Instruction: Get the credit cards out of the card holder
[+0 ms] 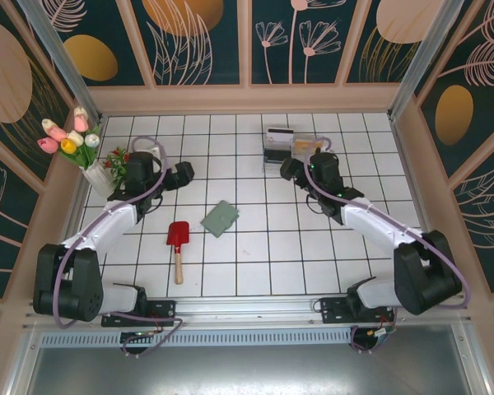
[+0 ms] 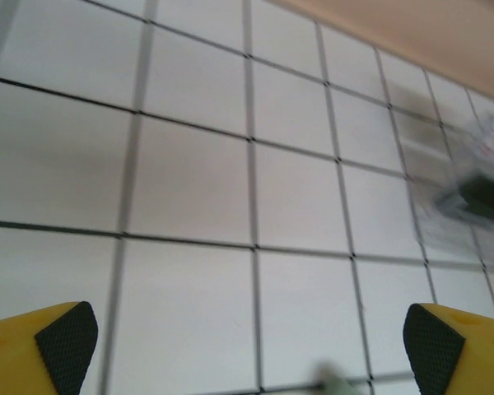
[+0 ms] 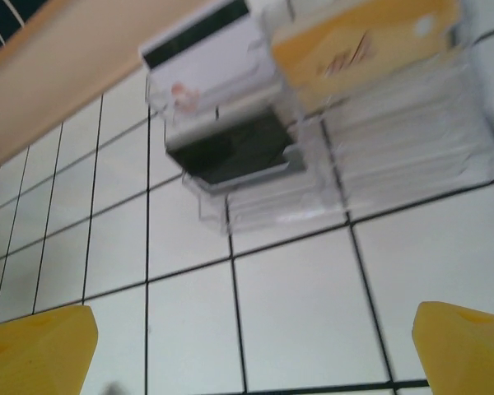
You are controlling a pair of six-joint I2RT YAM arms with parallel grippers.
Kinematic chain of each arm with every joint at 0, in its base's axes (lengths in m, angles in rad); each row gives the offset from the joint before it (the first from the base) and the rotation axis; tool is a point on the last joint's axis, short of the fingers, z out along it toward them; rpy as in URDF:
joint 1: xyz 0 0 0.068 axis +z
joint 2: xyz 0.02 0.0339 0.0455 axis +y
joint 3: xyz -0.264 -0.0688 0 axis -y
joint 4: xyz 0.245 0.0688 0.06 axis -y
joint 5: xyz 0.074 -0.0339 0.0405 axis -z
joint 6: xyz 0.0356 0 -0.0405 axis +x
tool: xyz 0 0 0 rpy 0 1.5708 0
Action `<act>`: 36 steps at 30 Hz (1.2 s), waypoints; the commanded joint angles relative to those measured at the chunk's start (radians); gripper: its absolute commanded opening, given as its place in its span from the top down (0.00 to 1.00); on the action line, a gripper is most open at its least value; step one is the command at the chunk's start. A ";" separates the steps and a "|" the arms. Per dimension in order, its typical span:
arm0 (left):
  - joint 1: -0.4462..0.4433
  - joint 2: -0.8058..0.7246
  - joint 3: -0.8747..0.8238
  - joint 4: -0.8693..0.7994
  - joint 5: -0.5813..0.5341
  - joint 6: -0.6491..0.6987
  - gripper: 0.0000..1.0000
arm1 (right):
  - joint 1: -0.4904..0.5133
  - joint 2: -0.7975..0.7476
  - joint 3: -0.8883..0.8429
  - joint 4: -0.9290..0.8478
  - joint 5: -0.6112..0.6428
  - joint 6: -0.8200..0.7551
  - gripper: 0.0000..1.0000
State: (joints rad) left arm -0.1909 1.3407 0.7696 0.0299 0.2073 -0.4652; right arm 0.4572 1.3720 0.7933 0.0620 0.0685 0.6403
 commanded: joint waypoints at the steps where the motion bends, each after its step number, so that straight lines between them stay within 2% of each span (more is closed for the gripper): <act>1: -0.050 0.028 0.018 -0.103 0.101 -0.022 0.08 | 0.038 0.049 0.053 -0.035 -0.049 0.077 0.01; 5: -0.097 0.078 -0.006 -0.131 0.131 -0.087 0.25 | 0.052 0.096 0.083 -0.045 -0.081 0.127 0.01; 10: -0.183 0.151 -0.026 -0.142 0.126 -0.121 0.35 | 0.062 0.153 0.130 -0.065 -0.139 0.148 0.01; 14: -0.198 0.187 -0.036 -0.184 0.068 -0.123 0.45 | 0.075 0.192 0.168 -0.093 -0.143 0.160 0.01; 17: -0.204 0.184 -0.060 -0.166 0.072 -0.127 0.47 | 0.077 0.213 0.179 -0.095 -0.171 0.179 0.01; 29: -0.241 0.184 -0.139 -0.076 0.262 -0.218 0.56 | 0.077 0.279 0.246 -0.125 -0.216 0.198 0.01; 32: -0.282 0.195 -0.147 -0.020 0.309 -0.260 0.57 | 0.077 0.285 0.248 -0.118 -0.228 0.203 0.01; 36: -0.333 0.224 -0.145 0.086 0.316 -0.344 0.60 | 0.078 0.285 0.255 -0.151 -0.202 0.206 0.01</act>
State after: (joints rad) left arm -0.5007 1.5425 0.6315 0.0097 0.4751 -0.7284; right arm 0.5259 1.6466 1.0149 -0.0494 -0.1360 0.8257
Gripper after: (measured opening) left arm 0.402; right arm 0.990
